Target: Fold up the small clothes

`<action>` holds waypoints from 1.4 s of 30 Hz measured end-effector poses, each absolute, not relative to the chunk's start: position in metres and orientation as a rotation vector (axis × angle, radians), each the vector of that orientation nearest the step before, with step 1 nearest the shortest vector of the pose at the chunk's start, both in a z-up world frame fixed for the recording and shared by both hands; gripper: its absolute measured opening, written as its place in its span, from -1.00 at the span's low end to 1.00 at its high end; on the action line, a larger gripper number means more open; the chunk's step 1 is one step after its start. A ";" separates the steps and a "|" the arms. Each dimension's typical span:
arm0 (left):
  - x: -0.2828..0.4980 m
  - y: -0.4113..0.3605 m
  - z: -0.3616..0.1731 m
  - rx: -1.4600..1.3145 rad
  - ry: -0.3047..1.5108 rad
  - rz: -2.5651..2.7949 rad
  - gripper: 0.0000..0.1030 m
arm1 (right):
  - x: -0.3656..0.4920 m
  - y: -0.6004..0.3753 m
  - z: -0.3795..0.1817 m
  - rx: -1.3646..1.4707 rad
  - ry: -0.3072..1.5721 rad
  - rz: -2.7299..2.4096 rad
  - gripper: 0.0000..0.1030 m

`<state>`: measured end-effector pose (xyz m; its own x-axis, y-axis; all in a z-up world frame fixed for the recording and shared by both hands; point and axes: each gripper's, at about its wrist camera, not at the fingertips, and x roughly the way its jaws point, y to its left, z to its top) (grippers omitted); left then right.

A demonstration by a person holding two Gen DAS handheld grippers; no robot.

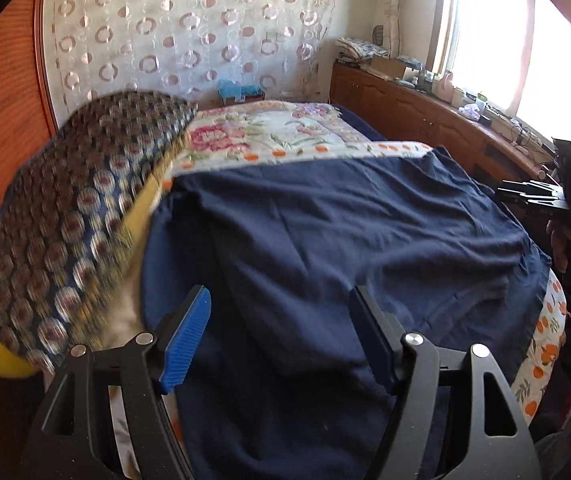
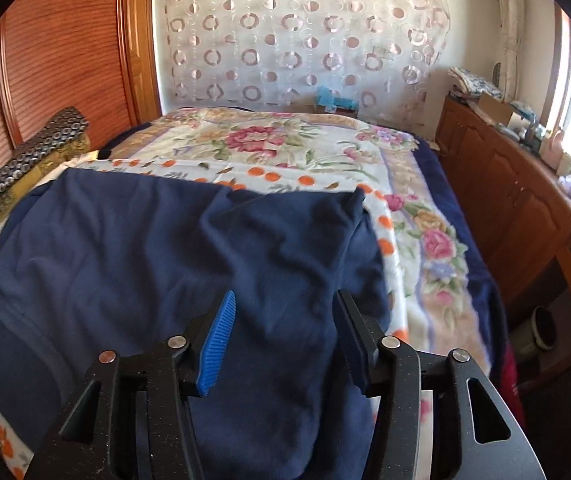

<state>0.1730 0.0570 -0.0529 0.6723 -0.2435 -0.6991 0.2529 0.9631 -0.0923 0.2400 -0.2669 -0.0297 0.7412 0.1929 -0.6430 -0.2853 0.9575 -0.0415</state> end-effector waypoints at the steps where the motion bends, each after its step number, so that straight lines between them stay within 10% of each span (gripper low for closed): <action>1: 0.169 0.056 -0.059 0.006 0.794 -0.284 0.40 | 0.235 -0.269 -0.034 -0.127 0.691 0.273 0.10; 24: 0.168 0.037 -0.100 0.057 0.888 -0.273 0.50 | 0.198 -0.279 -0.059 -0.181 0.723 0.204 0.19; 31: 0.175 0.060 -0.081 -0.073 0.839 -0.273 0.04 | 0.199 -0.280 -0.070 -0.167 0.720 0.210 0.19; 42: 0.180 0.059 -0.096 -0.097 0.879 -0.259 -0.15 | 0.200 -0.283 -0.072 -0.148 0.715 0.216 0.19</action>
